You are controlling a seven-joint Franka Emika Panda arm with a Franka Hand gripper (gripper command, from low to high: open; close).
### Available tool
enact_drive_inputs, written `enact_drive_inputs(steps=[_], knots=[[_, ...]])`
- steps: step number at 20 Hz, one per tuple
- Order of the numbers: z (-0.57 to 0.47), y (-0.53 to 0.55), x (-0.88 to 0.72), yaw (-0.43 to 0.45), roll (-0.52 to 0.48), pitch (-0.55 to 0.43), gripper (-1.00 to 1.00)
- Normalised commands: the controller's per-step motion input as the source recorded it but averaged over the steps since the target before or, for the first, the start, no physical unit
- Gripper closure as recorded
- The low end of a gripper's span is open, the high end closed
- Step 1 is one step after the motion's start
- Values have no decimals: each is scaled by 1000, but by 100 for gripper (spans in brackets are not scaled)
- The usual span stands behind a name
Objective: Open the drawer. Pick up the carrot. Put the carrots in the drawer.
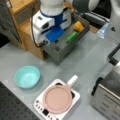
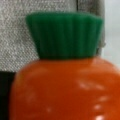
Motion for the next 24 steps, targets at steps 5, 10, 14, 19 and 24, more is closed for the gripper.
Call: enact_drive_inputs(steps=[5, 10, 14, 19, 24], knots=[[7, 29, -48, 156, 181, -65, 100], [-59, 22, -144, 100, 182, -84, 100], [-103, 13, -237, 37, 145, -96, 100], [-96, 14, -296, 16, 136, -99, 100], [-89, 15, -304, 11, 143, -103, 100]])
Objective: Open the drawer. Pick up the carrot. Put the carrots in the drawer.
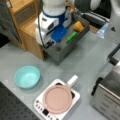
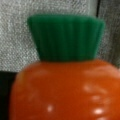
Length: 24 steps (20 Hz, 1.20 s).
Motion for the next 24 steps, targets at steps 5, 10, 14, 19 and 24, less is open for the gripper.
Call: enact_drive_inputs(steps=[5, 10, 14, 19, 24], knots=[[-45, 2, -257, 11, 136, -97, 100], [-38, -20, -274, 27, 153, -70, 100], [-70, -67, -288, 10, 148, -83, 100], [-96, -102, -281, 1, 140, -104, 100], [-65, -41, -197, -2, 80, -184, 100]])
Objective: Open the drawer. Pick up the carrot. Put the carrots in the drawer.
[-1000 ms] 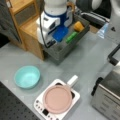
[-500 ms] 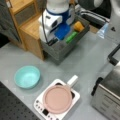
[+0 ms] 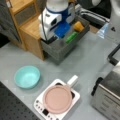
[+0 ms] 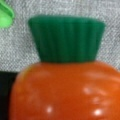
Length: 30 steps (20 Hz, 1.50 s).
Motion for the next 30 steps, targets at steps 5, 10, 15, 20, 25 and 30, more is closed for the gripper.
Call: enact_drive_inputs(steps=[5, 10, 15, 20, 25, 30], knots=[[-77, 63, -166, -9, 58, -249, 100], [-111, 113, -167, -16, 61, -240, 100], [-110, 144, -168, -28, 84, -231, -100], [-117, 124, -160, -34, 78, -223, -100], [-107, 123, -147, -34, 90, -209, -100], [-94, 117, -138, -30, 79, -215, -100]])
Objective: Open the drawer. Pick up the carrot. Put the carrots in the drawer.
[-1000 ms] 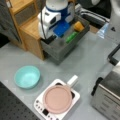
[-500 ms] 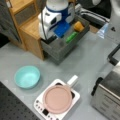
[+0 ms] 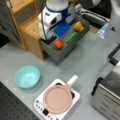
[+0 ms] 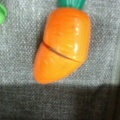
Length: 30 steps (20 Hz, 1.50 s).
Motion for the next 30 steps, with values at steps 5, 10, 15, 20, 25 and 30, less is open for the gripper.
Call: enact_drive_inputs(steps=[5, 10, 15, 20, 25, 30], knots=[[-67, 131, -141, -55, 68, -201, -100], [-59, 177, -166, -216, 103, -187, -100], [-76, 213, -170, -321, 124, -199, -100], [-189, 315, -227, -411, 157, -275, -100], [-245, 338, -312, -461, 89, -370, -100], [-179, 190, -288, -280, 40, -358, -100]])
